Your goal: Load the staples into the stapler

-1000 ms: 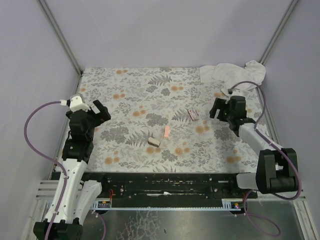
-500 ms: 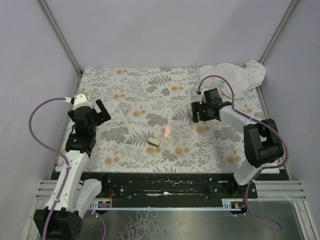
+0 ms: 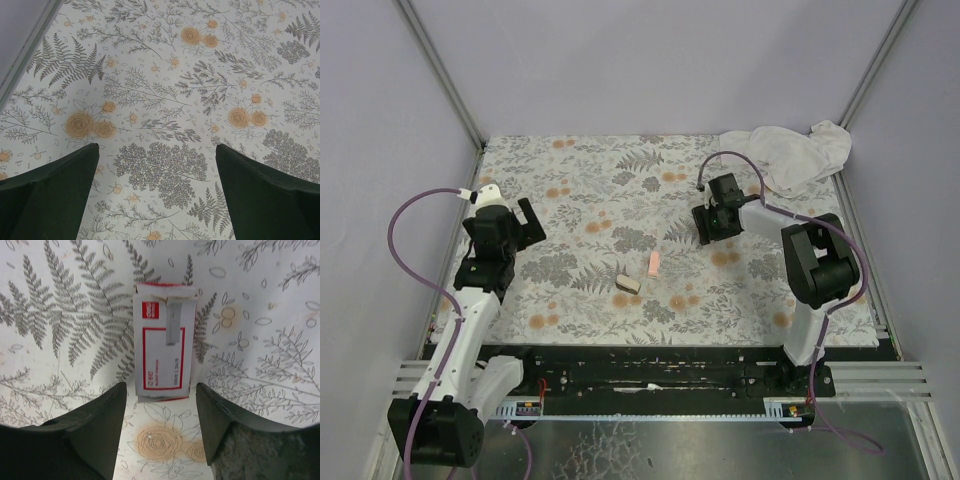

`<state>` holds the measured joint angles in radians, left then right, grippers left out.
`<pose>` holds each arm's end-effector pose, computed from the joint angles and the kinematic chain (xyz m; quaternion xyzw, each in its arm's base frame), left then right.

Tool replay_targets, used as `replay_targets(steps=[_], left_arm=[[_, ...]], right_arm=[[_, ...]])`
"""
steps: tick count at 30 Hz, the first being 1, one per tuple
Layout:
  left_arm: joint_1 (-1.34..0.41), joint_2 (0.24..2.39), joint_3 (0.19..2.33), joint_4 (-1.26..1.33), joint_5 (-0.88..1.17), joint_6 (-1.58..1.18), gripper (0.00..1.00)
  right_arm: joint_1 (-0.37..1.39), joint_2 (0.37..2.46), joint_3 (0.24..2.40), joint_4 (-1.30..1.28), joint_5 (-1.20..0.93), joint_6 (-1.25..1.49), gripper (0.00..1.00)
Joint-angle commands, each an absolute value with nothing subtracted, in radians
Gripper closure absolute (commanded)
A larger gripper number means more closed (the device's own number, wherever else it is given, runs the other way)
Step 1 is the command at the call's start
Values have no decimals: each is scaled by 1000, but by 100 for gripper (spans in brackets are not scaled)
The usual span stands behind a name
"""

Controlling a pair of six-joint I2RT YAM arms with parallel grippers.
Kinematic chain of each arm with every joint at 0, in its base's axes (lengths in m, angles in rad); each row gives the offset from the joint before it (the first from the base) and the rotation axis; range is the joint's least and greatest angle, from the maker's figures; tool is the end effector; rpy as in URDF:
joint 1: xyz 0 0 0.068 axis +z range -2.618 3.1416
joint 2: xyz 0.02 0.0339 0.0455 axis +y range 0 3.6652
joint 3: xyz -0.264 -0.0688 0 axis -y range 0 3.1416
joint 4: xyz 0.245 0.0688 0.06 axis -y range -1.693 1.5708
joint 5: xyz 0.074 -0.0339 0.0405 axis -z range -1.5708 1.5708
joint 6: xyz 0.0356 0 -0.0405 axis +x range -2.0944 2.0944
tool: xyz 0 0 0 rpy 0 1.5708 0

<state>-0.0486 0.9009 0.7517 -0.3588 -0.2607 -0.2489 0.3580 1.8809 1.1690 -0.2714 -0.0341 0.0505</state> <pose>0.2022 -0.0006 0.2906 -0.1510 0.8439 0.0364 0.5135 0.3611 0.1364 0.1591 -0.1514 0.9450 0.0747 0.2802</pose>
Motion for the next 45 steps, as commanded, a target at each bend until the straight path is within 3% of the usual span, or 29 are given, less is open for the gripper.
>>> replay_targets(steps=[1, 8, 15, 33, 38, 42, 45], left_arm=[[-45, 876, 780, -344, -231, -239, 0], [-45, 867, 778, -342, -213, -239, 0], [-44, 873, 781, -341, -196, -239, 0], [-45, 872, 778, -333, -136, -238, 0], [-46, 867, 779, -332, -126, -238, 0], [-45, 863, 775, -333, -127, -238, 0], [-46, 859, 776, -333, -133, -240, 0]], right_arm=[[364, 1911, 1251, -280, -11, 22, 37], [365, 2007, 1367, -309, -7, 1, 39], [365, 2022, 1399, -339, -6, -17, 51], [499, 1629, 1040, -378, -39, 91, 53], [564, 1560, 955, -384, -23, 131, 50], [591, 1509, 915, -378, -8, 175, 33], [613, 1433, 896, -380, -9, 218, 27]])
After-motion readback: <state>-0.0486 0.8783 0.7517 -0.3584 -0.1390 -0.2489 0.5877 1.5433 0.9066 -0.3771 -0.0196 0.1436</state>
